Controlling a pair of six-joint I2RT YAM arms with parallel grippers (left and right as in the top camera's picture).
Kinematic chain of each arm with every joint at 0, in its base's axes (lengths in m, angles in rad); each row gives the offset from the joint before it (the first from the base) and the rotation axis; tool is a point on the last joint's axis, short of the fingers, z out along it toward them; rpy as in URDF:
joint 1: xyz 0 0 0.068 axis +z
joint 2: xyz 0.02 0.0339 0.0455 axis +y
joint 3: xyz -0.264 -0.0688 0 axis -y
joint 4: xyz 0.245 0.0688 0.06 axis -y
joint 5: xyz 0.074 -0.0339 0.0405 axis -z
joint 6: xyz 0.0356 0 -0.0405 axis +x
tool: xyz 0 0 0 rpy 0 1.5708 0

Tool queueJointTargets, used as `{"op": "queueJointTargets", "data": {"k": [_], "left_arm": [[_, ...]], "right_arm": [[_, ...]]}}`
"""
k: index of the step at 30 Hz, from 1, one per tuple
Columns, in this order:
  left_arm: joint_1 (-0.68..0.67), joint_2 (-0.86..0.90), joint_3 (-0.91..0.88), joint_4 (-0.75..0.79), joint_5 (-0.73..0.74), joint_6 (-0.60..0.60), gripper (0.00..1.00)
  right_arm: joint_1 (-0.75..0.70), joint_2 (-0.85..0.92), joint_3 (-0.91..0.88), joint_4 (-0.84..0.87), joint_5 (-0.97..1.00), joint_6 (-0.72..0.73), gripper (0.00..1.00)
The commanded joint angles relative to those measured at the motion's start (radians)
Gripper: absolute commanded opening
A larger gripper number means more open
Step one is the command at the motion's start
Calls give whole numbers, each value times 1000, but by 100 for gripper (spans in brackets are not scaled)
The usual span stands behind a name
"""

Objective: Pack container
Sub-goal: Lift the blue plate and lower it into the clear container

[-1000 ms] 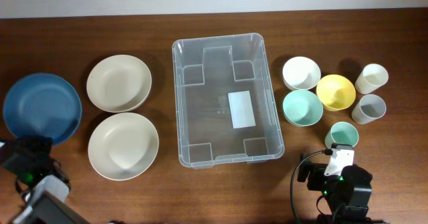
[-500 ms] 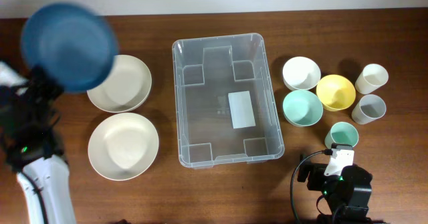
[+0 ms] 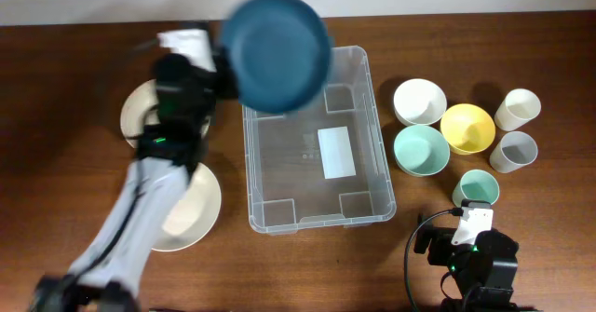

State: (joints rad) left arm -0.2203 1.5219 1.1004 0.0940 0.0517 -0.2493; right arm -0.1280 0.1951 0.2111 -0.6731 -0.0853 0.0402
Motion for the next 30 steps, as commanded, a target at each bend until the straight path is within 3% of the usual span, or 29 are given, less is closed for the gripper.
{"op": "queueJointTargets", "data": {"k": [1, 11, 18, 19, 20, 21, 22, 28, 30], "left_arm": [[-95, 102, 41, 10, -31, 20, 1], [-226, 230, 53, 10, -267, 129, 1], [-224, 230, 53, 11, -289, 135, 1], [-224, 230, 53, 12, -288, 135, 6], [-224, 230, 53, 18, -288, 135, 43], [-224, 230, 53, 25, -288, 135, 61], [-224, 230, 53, 37, -288, 135, 67], [-223, 203, 99, 49, -297, 198, 68], [-214, 177, 127, 19, -328, 198, 73]], "right_arm": [[10, -5, 3, 3, -9, -10, 99], [10, -5, 3, 3, -9, -10, 99], [10, -5, 3, 3, -9, -10, 99], [10, -5, 3, 3, -9, -10, 99], [10, -5, 3, 3, -9, -10, 99], [10, -5, 3, 3, -9, -10, 99], [10, -5, 3, 3, -9, -10, 99], [10, -5, 3, 3, -9, -10, 99], [10, -5, 3, 3, -9, -10, 99]]}}
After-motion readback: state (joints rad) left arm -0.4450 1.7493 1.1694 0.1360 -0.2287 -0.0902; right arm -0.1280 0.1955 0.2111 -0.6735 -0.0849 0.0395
